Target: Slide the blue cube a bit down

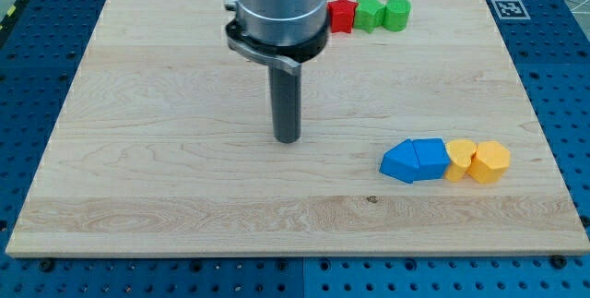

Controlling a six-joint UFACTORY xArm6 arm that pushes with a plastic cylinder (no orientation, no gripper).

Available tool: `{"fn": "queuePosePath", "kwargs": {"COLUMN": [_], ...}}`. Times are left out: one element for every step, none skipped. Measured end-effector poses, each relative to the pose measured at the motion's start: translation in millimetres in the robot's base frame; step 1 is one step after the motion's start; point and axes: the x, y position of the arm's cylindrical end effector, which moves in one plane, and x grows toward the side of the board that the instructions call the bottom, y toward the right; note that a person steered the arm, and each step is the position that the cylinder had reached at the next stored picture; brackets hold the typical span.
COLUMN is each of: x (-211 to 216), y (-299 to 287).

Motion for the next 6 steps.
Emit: {"fn": "queuePosePath", "kwargs": {"x": [1,1,4,13,21,28], "y": [17,48,86,114,138,154]}}
